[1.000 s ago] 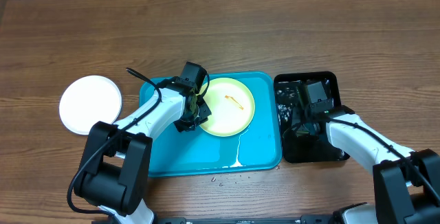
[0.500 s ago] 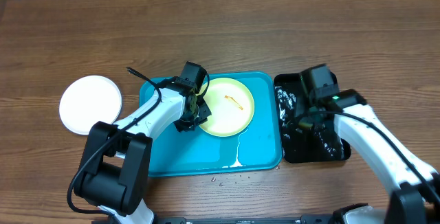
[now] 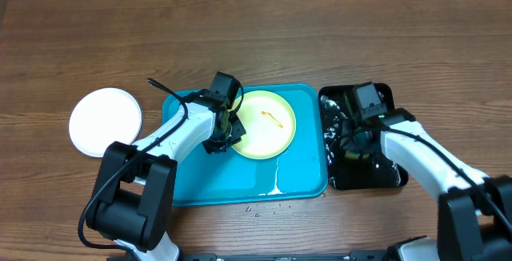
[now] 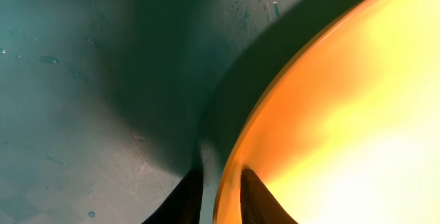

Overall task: Clean dirty plates on tray and stack at the side
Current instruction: 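Rinse the green sponge in the black tray water with the right gripper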

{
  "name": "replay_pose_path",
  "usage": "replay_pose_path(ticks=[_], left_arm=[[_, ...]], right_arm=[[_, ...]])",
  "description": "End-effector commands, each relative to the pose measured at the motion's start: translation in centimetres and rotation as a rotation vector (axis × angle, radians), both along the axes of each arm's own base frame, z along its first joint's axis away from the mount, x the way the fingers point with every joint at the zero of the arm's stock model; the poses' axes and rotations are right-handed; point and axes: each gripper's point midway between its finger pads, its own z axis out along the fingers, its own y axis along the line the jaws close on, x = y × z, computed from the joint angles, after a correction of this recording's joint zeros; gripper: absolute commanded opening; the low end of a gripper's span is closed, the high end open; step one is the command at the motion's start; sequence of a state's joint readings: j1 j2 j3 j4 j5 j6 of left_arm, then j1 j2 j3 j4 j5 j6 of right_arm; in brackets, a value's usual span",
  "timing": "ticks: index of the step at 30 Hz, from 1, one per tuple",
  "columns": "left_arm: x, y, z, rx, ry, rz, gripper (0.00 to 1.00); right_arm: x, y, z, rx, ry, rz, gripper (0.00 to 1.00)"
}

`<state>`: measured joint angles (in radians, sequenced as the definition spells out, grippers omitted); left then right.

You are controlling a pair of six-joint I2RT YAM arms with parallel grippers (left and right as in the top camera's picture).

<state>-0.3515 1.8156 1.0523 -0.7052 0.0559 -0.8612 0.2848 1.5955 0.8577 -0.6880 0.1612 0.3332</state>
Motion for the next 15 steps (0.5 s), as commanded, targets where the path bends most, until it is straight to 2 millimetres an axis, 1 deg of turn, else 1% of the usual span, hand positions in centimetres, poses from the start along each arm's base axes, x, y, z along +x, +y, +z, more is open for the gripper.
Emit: replay_pose_path(ticks=[1,3,5,6,10,12,13,14,15], left_arm=[[-2.7,2.3,-2.9,0.099,0.101,-0.009,0.21],[-2.7,2.3,-2.9,0.097,0.101,-0.009,0.21],[-2.7,2.3,-2.9,0.098,0.102,-0.009,0.21],[-2.7,2.3,-2.9,0.098,0.102,-0.009,0.21],[-2.7,2.3,-2.9,0.099,0.102,-0.017,0.20],[-2.7,2.3,-2.9,0.098,0.102,-0.017,0.20],[-2.7,2.3,-2.9,0.098,0.102,-0.017,0.20],[-2.7,2.3,-2.9,0.098,0.102,-0.017,0.20],[-2.7,2.3,-2.9,0.098,0.101,-0.017,0.20]], right_arm=[[0.1,0.0,-0.5,-0.006,0.000,0.009,0.95],[0.1,0.0,-0.5,-0.009,0.002,0.022,0.97],[-0.2,-0.1,-0.6,-0.012,0.014,0.022,0.96],[-0.3,-0.1,-0.7,-0.014,0.021,0.022,0.93],[-1.5,-0.5,-2.1,-0.020,0.047,0.021,0.75],[-2.1,-0.6,-3.1,-0.022,0.054,0.022,0.72],[-2.3,-0.7,-3.4,-0.023,0.057,0.022,0.65],[-2.6,-0.8,-3.6,-0.025,0.063,0.022,0.33],[-2.7,-0.8,-3.6,-0.027,0.069,0.023,0.04]])
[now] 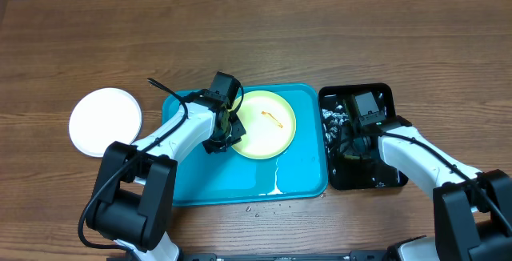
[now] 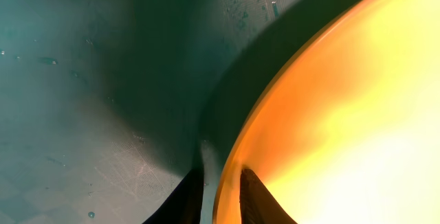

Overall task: Clean dirty plates on tray and stack at the side
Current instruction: 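Rinse the green sponge in the black tray water with the right gripper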

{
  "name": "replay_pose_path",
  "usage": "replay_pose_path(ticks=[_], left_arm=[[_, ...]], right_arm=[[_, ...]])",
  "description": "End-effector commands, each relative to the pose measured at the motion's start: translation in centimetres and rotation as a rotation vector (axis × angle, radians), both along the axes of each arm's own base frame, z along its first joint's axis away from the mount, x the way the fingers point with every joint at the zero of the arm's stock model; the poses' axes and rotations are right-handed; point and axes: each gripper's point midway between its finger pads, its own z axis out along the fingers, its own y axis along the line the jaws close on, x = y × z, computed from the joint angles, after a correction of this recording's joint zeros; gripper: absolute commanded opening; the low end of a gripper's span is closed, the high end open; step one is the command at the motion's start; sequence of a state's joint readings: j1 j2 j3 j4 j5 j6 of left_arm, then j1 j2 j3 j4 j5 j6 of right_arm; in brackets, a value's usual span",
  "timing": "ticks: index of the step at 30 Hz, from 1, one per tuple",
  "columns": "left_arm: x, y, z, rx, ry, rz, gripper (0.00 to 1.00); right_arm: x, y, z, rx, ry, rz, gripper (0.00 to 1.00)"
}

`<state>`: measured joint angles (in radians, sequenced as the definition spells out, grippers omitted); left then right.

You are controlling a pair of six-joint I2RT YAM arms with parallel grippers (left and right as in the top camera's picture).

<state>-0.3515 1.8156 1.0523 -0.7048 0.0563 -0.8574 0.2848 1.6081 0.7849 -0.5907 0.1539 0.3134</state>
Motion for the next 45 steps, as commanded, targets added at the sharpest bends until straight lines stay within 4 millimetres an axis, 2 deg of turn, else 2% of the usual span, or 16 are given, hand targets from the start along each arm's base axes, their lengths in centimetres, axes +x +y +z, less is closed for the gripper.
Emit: replay_pose_path(ticks=[1,3,5,13,17,22,23,24,25,26,27,29,39,41,44,45], left_arm=[[-2.7,2.3,-2.9,0.098,0.102,-0.013,0.20],[-2.7,2.3,-2.9,0.098,0.102,-0.013,0.20],[-2.7,2.3,-2.9,0.099,0.103,-0.013,0.20],[-2.7,2.3,-2.9,0.097,0.102,-0.012,0.21],[-2.7,2.3,-2.9,0.098,0.103,-0.013,0.21],[-2.7,2.3,-2.9,0.098,0.103,-0.013,0.21],[-2.7,2.3,-2.9,0.098,0.103,-0.013,0.21],[-2.7,2.3,-2.9,0.098,0.103,-0.013,0.21],[-2.7,2.3,-2.9,0.098,0.102,-0.013,0.21],[-2.7,2.3,-2.9,0.098,0.102,-0.013,0.21],[-2.7,2.3,-2.9,0.098,0.102,-0.013,0.21],[-2.7,2.3,-2.9,0.098,0.102,-0.013,0.21],[-2.7,2.3,-2.9,0.097,0.102,-0.013,0.22],[-2.7,2.3,-2.9,0.098,0.102,-0.013,0.21],[-2.7,2.3,-2.9,0.098,0.102,-0.013,0.21],[-2.7,2.3,-2.9,0.098,0.102,-0.013,0.21]], right_arm=[[-2.2,-0.8,-1.8,-0.034,0.076,0.006,0.04],[-1.9,-0.8,-1.7,-0.033,0.068,0.006,0.15],[-1.6,-0.6,-1.4,-0.031,0.061,0.009,0.70],[1.4,0.0,-0.1,-0.014,-0.045,0.004,0.93],[2.4,0.2,0.2,-0.007,-0.087,0.001,0.90],[2.8,0.2,0.2,-0.003,-0.103,-0.001,0.70],[2.9,0.1,0.3,-0.002,-0.106,-0.004,0.48],[3.0,0.0,0.3,-0.003,-0.110,-0.007,0.11],[3.1,0.0,0.3,-0.002,-0.113,-0.010,0.04],[3.1,-0.1,0.3,-0.003,-0.115,-0.012,0.04],[3.2,-0.2,0.4,-0.002,-0.119,-0.015,0.16],[3.4,-0.2,0.4,-0.001,-0.124,-0.018,0.86],[5.5,0.1,1.3,0.020,-0.216,-0.024,0.93],[5.8,0.2,1.4,0.025,-0.232,-0.025,0.77],[5.9,0.2,1.5,0.026,-0.234,-0.025,0.09],[5.8,0.2,1.4,0.025,-0.232,-0.025,0.04]])
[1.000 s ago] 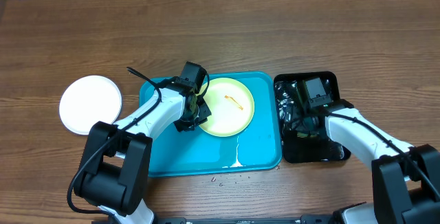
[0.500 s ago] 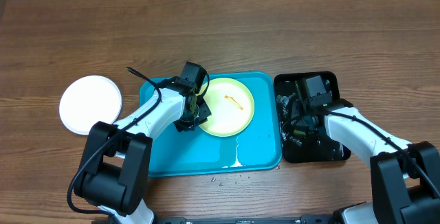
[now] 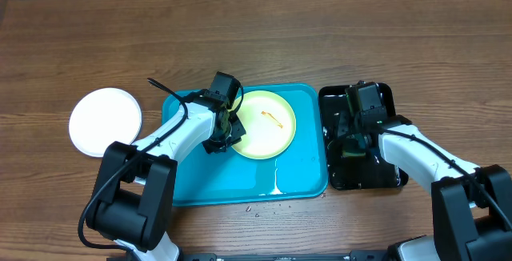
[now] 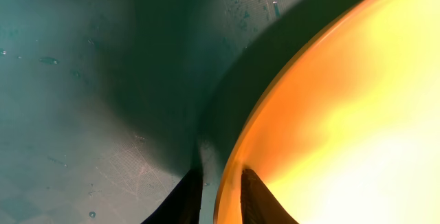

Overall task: Clean dirty plates on tray and stack at the side
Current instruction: 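Rinse the green sponge in the black tray water with the right gripper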

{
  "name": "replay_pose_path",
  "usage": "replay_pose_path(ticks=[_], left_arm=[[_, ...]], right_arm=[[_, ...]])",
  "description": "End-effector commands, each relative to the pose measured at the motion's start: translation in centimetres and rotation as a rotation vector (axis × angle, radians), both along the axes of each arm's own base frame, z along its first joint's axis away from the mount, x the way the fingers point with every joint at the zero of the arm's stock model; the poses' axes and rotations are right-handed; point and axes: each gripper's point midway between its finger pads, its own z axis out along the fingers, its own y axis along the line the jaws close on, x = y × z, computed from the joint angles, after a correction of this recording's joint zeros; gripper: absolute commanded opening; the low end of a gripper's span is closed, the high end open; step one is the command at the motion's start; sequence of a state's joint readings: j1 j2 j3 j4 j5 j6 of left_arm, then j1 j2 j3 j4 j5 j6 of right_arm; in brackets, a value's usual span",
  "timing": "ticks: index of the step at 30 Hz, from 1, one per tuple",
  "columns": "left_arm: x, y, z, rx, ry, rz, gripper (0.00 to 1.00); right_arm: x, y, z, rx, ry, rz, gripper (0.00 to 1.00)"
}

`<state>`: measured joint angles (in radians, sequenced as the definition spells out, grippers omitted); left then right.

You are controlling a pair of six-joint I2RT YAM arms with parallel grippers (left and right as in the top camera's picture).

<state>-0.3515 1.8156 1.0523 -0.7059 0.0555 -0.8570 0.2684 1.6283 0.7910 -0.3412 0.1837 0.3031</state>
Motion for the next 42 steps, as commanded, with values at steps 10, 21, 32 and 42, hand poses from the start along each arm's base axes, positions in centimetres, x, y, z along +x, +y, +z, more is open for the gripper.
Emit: replay_pose_path(ticks=[10,21,32,42], left_arm=[[-2.7,2.3,-2.9,0.096,0.101,-0.012,0.21],[-2.7,2.3,-2.9,0.096,0.101,-0.012,0.21],[-2.7,2.3,-2.9,0.096,0.101,-0.012,0.21],[-2.7,2.3,-2.9,0.097,0.102,-0.013,0.21]], right_arm=[[0.0,-0.4,-0.2,-0.012,0.004,-0.011,0.04],[0.1,-0.4,-0.1,-0.011,0.000,-0.011,0.38],[0.2,-0.6,-0.1,-0.023,-0.006,-0.018,0.04],[-0.3,-1.2,0.1,-0.034,0.040,-0.029,0.96]])
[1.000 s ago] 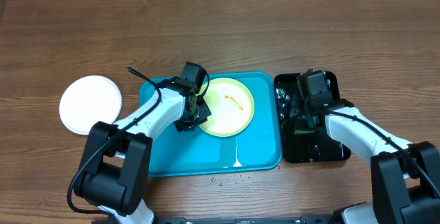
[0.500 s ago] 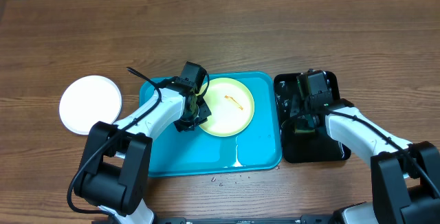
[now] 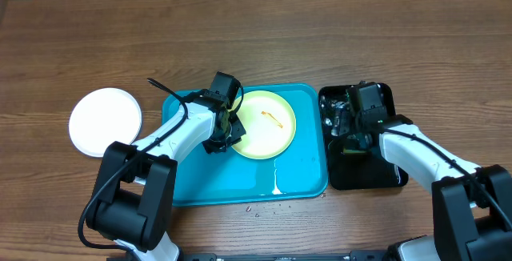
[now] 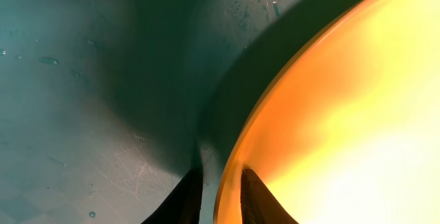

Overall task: Clean dirty plates on tray and stack at the side
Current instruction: 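Rinse the green sponge in the black tray water with the right gripper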

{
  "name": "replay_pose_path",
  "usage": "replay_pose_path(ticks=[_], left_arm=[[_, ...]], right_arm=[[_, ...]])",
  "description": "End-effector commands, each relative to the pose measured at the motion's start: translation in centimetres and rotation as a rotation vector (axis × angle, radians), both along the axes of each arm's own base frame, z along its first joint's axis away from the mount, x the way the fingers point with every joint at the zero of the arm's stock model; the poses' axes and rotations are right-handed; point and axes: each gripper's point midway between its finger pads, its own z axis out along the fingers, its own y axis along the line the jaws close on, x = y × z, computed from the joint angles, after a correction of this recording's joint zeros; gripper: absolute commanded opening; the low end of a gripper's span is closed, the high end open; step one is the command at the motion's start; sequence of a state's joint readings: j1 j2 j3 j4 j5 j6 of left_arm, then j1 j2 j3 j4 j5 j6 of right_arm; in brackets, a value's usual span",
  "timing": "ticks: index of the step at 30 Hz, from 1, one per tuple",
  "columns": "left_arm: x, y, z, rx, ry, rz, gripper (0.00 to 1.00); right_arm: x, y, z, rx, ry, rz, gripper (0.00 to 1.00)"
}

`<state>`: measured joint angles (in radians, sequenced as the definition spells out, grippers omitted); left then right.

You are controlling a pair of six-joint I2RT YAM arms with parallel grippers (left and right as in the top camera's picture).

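A yellow plate (image 3: 264, 125) with a thin orange smear (image 3: 276, 118) lies on the blue tray (image 3: 192, 185). My left gripper (image 3: 225, 135) is at the plate's left edge. In the left wrist view the gripper (image 4: 221, 200) is shut on the plate's rim (image 4: 227, 176), with one finger (image 4: 184, 196) outside on the tray and the other on the plate. My right gripper (image 3: 352, 137) reaches down into the black basin (image 3: 390, 177), beside a greenish sponge-like thing (image 3: 354, 150). Its jaws are hidden under the wrist. A clean white plate (image 3: 105, 122) sits on the table at the left.
A white streak of liquid (image 3: 276, 177) runs down the blue tray to its front edge. Small crumbs or drops (image 3: 264, 207) lie on the wooden table (image 3: 320, 37) just in front of the tray. Wet glints (image 3: 334, 121) show in the basin's left part.
My right gripper has shifted slightly inside the black basin, and the wet glints beside it have changed. The left gripper and the yellow plate have not moved.
At every earlier moment my left gripper was shut on the yellow plate's left rim on the blue tray, as it is now. The right gripper stayed in the black basin and stood in a slightly different place each time. The white plate stayed at the left.
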<state>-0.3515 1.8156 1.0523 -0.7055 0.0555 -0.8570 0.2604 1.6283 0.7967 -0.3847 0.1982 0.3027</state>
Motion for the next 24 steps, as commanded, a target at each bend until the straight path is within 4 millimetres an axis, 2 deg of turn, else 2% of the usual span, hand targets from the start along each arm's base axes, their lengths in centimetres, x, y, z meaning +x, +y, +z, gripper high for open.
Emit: replay_pose_path(ticks=[1,7,9,10,11,13,15,17,18,19,20,21,22,24], left_arm=[[-2.7,2.3,-2.9,0.097,0.103,-0.013,0.21],[-2.7,2.3,-2.9,0.096,0.101,-0.012,0.22],[-2.6,2.2,-2.9,0.094,0.099,-0.012,0.21],[-2.6,2.2,-2.9,0.094,0.099,-0.012,0.21],[-2.6,2.2,-2.9,0.094,0.099,-0.013,0.21],[-2.7,2.1,-2.9,0.095,0.098,-0.017,0.21],[-2.7,2.1,-2.9,0.096,0.099,-0.020,0.21],[-2.8,2.1,-2.9,0.096,0.102,-0.020,0.21],[-2.8,2.1,-2.9,0.097,0.102,-0.020,0.21],[-2.8,2.1,-2.9,0.096,0.102,-0.020,0.21],[-2.8,2.1,-2.9,0.097,0.102,-0.020,0.22],[-2.8,2.1,-2.9,0.096,0.101,-0.020,0.22],[-2.8,2.0,-2.9,0.096,0.101,-0.020,0.22],[-2.8,2.0,-2.9,0.096,0.101,-0.020,0.22]], right_arm=[[-0.4,-0.6,0.0,-0.019,0.038,-0.016,0.96],[-5.6,-1.0,-1.5,-0.020,0.262,-0.008,0.96],[-6.5,-0.8,-1.6,-0.008,0.304,-0.003,0.89],[-6.6,-0.8,-1.6,-0.009,0.307,-0.003,0.83],[-6.5,-0.8,-1.6,-0.009,0.303,0.000,0.71],[-6.2,-0.7,-1.6,-0.006,0.288,0.005,0.31],[-6.0,-0.7,-1.6,-0.004,0.282,0.006,0.05],[-6.0,-0.7,-1.6,-0.004,0.281,0.006,0.04],[-5.9,-0.7,-1.6,-0.004,0.279,0.006,0.07],[-5.9,-0.7,-1.5,-0.010,0.276,0.004,0.49],[-5.7,-1.0,-1.4,-0.021,0.269,-0.001,0.75],[-5.1,-1.6,-1.2,-0.047,0.246,-0.016,0.94],[-4.8,-1.9,-1.1,-0.059,0.234,-0.023,0.99],[-4.1,-2.7,-0.8,-0.094,0.204,-0.044,1.00]])
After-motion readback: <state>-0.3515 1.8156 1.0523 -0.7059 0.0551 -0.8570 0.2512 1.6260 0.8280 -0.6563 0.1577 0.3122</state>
